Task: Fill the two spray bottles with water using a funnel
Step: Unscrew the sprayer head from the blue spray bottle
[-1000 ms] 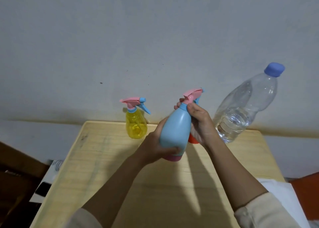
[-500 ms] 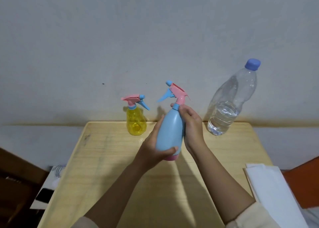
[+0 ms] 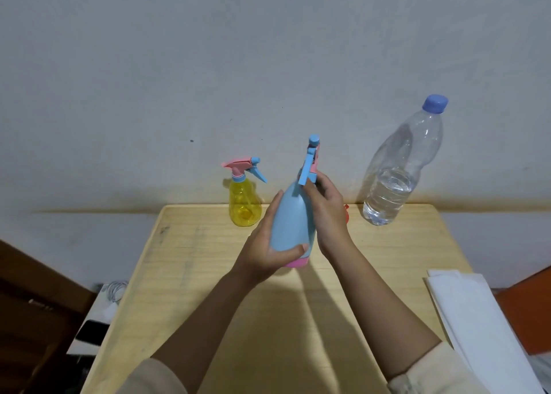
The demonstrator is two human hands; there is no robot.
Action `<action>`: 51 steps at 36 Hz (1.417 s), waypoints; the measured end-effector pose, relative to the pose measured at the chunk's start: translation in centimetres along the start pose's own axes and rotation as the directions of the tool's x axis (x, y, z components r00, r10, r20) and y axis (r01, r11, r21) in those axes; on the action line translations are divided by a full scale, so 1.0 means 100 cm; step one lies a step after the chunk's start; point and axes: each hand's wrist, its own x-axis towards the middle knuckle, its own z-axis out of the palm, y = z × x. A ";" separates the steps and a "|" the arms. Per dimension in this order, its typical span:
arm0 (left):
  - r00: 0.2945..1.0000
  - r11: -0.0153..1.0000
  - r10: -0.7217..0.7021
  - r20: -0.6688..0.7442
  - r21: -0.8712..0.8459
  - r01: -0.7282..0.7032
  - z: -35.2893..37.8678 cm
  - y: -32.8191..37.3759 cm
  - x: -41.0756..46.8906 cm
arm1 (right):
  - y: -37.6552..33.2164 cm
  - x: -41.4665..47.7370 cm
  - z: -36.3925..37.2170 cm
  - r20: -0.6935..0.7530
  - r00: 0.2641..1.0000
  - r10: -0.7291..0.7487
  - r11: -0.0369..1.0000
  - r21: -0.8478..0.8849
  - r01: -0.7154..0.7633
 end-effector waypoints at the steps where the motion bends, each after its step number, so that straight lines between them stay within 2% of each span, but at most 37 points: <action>1: 1.000 1.000 0.003 -0.002 0.001 -0.003 0.000 0.000 -0.001 | 0.001 0.000 0.002 -0.029 0.999 -0.019 0.999 -0.028 0.018; 7: 1.000 1.000 0.008 -0.012 -0.009 -0.008 0.000 0.001 -0.007 | -0.007 -0.003 0.007 -0.083 0.996 -0.029 0.999 -0.026 0.027; 12: 1.000 0.999 0.002 -0.005 -0.043 -0.002 -0.004 0.005 -0.008 | -0.018 -0.004 0.007 -0.026 0.997 -0.074 0.997 -0.032 0.073; 18: 0.997 0.995 -0.064 0.054 -0.074 0.067 -0.007 -0.012 -0.017 | -0.044 0.015 -0.003 -0.049 0.983 -0.178 0.979 0.093 0.181; 21: 0.994 0.990 -0.110 -0.003 -0.087 0.110 -0.006 -0.021 -0.020 | -0.059 0.021 -0.013 -0.088 0.969 -0.232 0.967 0.084 0.239; 27: 0.963 0.968 -0.167 -0.211 -0.219 0.119 -0.003 -0.036 -0.019 | -0.063 0.027 -0.036 -0.165 0.935 -0.314 0.948 -0.008 0.317; 29: 0.953 0.965 -0.183 -0.243 -0.230 0.127 -0.003 -0.041 -0.017 | -0.050 0.027 -0.047 -0.163 0.943 -0.291 0.957 -0.058 0.286; 31: 0.949 0.964 -0.193 -0.250 -0.230 0.136 -0.001 -0.049 -0.014 | -0.025 0.025 -0.060 -0.147 0.963 -0.224 0.963 -0.187 0.196; 34: 0.944 0.964 -0.215 -0.250 -0.207 0.165 0.002 -0.065 -0.010 | 0.032 0.016 -0.080 -0.140 0.990 -0.024 0.940 -0.339 -0.025; 38: 0.943 0.977 -0.213 -0.257 -0.064 0.203 0.005 -0.083 -0.002 | 0.095 -0.001 -0.093 -0.221 0.961 0.167 0.853 -0.456 -0.253; 44: 0.952 0.983 -0.183 -0.246 -0.069 0.171 0.018 -0.101 0.001 | 0.134 -0.009 -0.093 -0.235 0.962 0.140 0.780 -0.573 -0.254; 51: 0.952 0.975 -0.219 -0.213 -0.086 0.205 0.025 -0.102 0.009 | 0.158 -0.002 -0.089 -0.250 0.958 0.140 0.733 -0.624 -0.270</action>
